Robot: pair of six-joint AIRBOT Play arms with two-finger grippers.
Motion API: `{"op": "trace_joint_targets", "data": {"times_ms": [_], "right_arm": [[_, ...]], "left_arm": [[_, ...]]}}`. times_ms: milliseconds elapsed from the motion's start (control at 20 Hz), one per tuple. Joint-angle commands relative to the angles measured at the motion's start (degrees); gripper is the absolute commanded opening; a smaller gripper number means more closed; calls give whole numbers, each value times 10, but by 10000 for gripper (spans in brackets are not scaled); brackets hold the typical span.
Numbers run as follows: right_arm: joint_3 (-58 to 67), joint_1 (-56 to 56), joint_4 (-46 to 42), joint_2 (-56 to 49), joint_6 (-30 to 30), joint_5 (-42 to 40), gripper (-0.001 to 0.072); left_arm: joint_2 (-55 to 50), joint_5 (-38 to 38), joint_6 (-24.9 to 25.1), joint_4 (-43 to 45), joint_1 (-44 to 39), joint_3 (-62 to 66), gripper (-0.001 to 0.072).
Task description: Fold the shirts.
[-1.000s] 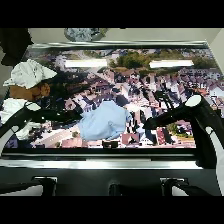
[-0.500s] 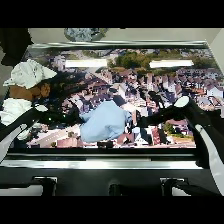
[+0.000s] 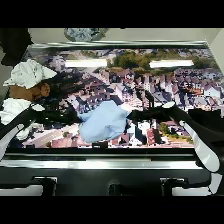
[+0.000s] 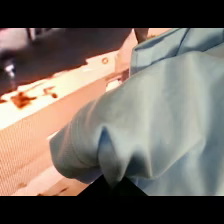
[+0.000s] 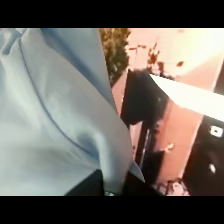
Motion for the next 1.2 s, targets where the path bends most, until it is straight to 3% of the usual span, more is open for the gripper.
{"op": "trace_joint_targets", "data": {"times_ms": [0,100,200,350,500,650,800,950,1150], "right_arm": [[7,21,19,-10,-24,-54,46],[37,21,-21,9,-83,-31,45],[84,21,-130,59,-87,-6,45],[181,21,-306,175,-87,15,45],[292,21,-400,311,-86,-9,46],[364,21,-448,445,-56,-43,46],[369,21,-492,546,22,-16,46],[369,21,-478,593,64,32,46],[369,21,-489,595,64,40,46]], "left_arm": [[7,-1,2,0,2,1,28],[26,5,11,1,11,5,28],[67,1,40,2,23,35,27],[159,1,43,2,45,125,27],[261,9,36,2,56,257,27],[352,71,15,9,64,389,26],[414,91,-64,44,82,450,26],[457,73,-92,43,83,450,26],[469,72,-102,43,83,450,27]]}}
